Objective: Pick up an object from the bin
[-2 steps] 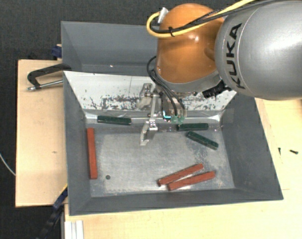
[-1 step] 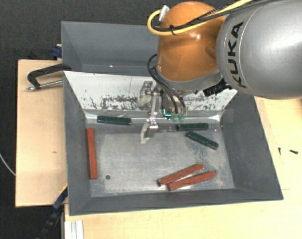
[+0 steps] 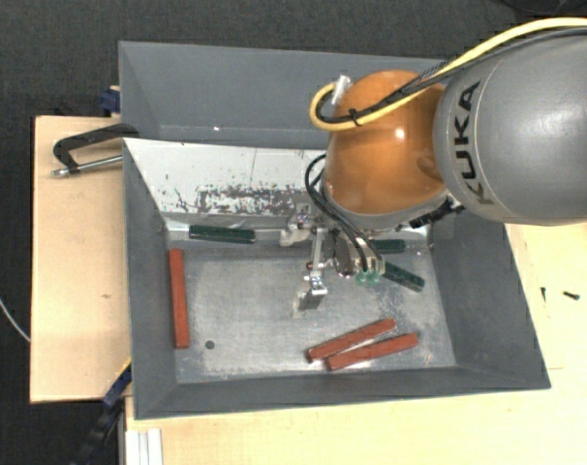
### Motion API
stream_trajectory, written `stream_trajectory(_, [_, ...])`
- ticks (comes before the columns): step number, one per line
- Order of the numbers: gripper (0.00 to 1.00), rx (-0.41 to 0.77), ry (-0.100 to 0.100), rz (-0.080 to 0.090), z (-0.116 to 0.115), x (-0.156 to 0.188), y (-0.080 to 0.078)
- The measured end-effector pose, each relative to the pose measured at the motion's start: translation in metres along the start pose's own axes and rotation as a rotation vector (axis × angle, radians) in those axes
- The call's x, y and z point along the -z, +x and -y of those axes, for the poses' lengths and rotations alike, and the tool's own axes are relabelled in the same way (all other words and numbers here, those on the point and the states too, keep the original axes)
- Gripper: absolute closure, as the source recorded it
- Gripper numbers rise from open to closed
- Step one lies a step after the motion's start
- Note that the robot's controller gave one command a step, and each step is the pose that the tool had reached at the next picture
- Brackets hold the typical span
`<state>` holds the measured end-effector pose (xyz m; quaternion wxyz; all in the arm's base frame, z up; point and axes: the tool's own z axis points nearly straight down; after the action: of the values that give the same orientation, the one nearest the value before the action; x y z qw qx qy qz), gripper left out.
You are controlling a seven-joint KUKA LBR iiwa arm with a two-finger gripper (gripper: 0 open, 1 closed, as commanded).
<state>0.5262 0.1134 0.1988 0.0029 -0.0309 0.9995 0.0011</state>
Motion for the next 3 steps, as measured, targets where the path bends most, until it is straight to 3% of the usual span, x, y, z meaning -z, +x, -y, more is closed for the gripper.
stream_trajectory(1, [0.00, 0.028, 0.001, -0.001, 0.024, -0.065, -0.001])
stream_trajectory(2, [0.00, 0.168, 0.000, -0.017, 0.043, -0.068, 0.008])
stream_trajectory(3, [0.00, 0.247, 0.003, 0.011, 0.070, -0.060, 0.009])
